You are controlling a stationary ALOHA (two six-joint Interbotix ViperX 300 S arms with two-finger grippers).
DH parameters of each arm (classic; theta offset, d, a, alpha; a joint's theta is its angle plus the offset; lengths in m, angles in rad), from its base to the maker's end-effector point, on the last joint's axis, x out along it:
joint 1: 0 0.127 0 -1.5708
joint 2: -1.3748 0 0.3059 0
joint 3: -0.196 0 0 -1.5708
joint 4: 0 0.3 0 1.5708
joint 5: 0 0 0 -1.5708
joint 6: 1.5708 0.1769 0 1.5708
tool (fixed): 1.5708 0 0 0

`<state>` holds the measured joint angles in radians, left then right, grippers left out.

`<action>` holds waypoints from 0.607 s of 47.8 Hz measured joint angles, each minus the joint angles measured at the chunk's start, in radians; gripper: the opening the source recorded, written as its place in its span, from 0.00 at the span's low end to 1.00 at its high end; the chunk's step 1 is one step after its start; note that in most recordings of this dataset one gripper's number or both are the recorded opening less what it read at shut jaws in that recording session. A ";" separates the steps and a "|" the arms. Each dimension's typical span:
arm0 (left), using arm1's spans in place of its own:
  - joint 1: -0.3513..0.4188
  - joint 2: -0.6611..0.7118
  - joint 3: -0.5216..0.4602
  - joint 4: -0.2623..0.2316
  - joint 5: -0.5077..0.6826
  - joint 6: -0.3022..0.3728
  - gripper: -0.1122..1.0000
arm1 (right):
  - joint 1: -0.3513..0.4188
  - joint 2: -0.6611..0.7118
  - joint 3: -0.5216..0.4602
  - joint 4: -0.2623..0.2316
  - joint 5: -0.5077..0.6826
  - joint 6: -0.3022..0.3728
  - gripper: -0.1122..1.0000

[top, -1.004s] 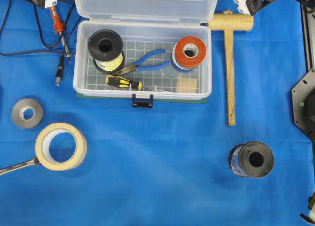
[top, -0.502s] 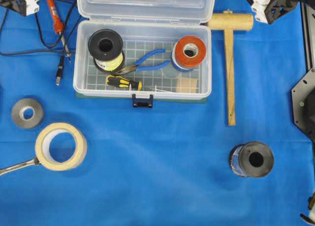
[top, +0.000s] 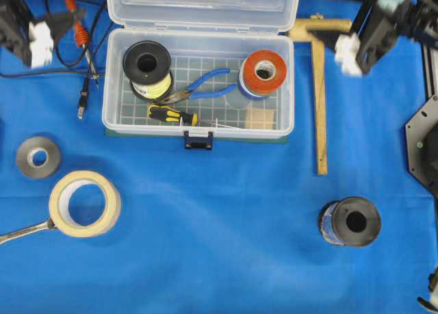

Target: Open the tool box with both arms.

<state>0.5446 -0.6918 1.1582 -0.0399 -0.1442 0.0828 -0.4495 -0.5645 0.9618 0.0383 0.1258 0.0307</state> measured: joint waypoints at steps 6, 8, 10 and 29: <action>-0.117 -0.060 0.014 0.000 0.038 0.000 0.83 | 0.130 0.000 0.005 0.000 0.009 0.009 0.86; -0.155 -0.077 0.017 -0.002 0.051 0.000 0.83 | 0.167 0.002 0.005 0.000 0.011 0.009 0.86; -0.192 -0.084 0.020 -0.002 0.063 0.000 0.83 | 0.206 0.000 0.006 0.000 0.012 0.011 0.86; -0.357 -0.095 0.032 -0.002 0.138 0.015 0.83 | 0.341 -0.026 0.034 -0.006 0.049 0.009 0.86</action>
<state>0.1871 -0.7869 1.1904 -0.0414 -0.0061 0.0982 -0.1089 -0.5906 0.9956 0.0322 0.1749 0.0399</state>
